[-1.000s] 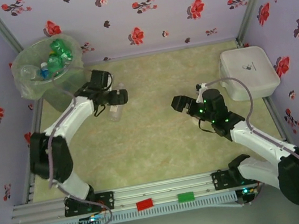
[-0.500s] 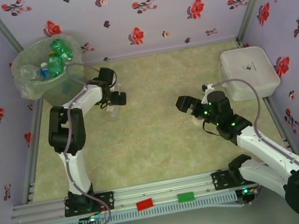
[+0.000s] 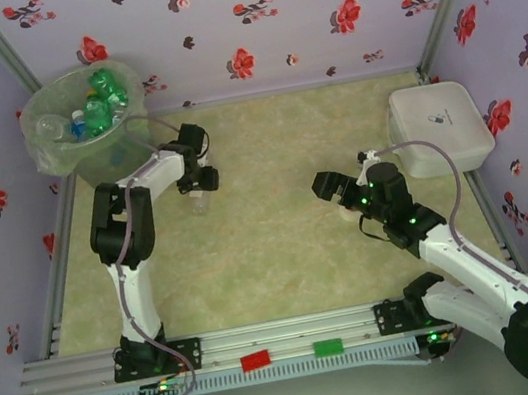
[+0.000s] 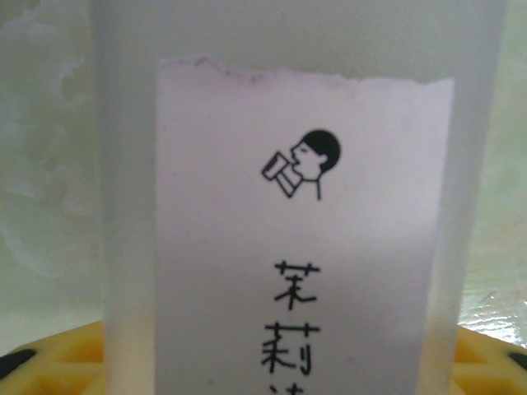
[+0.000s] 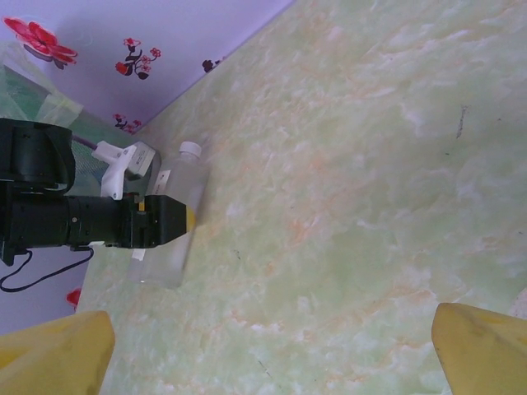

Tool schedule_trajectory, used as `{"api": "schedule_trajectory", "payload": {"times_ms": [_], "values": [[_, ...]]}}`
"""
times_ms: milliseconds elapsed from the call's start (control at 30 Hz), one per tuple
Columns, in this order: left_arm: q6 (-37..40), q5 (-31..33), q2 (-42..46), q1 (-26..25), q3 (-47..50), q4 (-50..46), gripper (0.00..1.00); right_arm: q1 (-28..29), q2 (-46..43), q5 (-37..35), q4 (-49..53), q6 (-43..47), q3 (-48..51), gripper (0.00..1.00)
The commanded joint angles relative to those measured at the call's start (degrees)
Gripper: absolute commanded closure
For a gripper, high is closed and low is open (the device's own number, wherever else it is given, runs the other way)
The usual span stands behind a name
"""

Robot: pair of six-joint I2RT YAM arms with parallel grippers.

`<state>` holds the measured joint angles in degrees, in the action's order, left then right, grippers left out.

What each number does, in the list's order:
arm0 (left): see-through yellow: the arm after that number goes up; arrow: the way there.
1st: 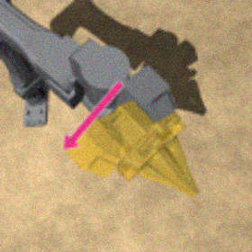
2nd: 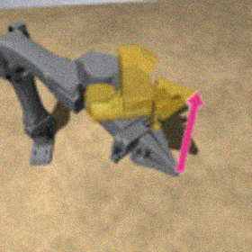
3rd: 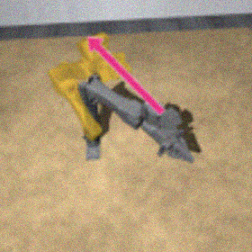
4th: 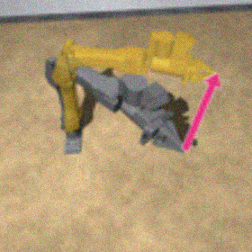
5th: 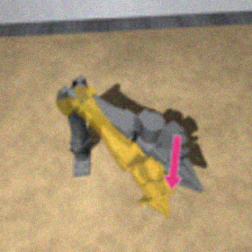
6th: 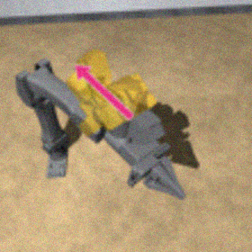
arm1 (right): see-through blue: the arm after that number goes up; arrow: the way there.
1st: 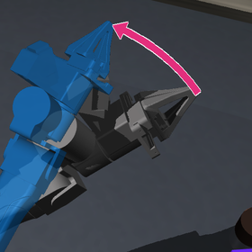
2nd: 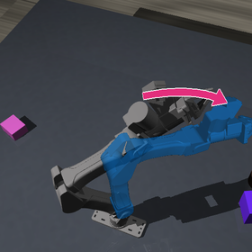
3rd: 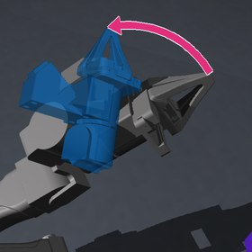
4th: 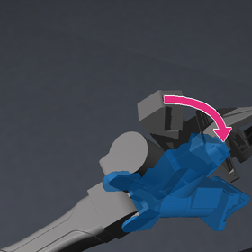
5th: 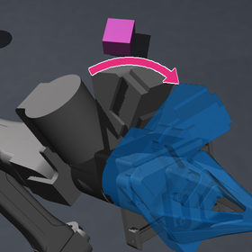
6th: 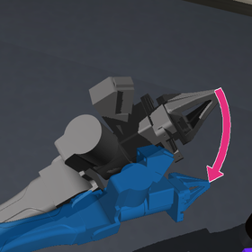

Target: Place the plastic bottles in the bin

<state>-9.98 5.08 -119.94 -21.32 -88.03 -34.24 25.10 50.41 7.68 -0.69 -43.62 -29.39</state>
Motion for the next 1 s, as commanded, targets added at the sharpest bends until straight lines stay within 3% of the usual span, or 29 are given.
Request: {"api": "schedule_trajectory", "payload": {"times_ms": [0, 233, 500, 767, 967], "values": [[-0.4, -1.0, 3.3, -0.1, -0.5, -1.7, 0.48, -0.2, -0.1, -0.8, -1.3, 1.2, 0.2, 0.0], [0.8, -1.2, 12.5, -0.1, -4.4, -6.1, 0.51, -0.2, 1.1, -0.3, -4.9, 1.1, -0.1, 0.0], [3.6, -1.0, 22.1, 1.8, -17.2, -14.6, 0.52, -0.2, 4.9, 2.6, -8.8, 1.2, -1.7, 0.0], [5.3, -1.5, 25.0, 9.2, -34.9, -23.4, 0.53, -0.2, 7.3, 4.3, -12.4, 1.1, -2.2, 0.0], [5.9, -2.0, 24.8, 16.7, -41.6, -24.5, 0.55, -0.2, 10.6, 8.3, -14.7, 0.5, -5.7, 0.0]]}}
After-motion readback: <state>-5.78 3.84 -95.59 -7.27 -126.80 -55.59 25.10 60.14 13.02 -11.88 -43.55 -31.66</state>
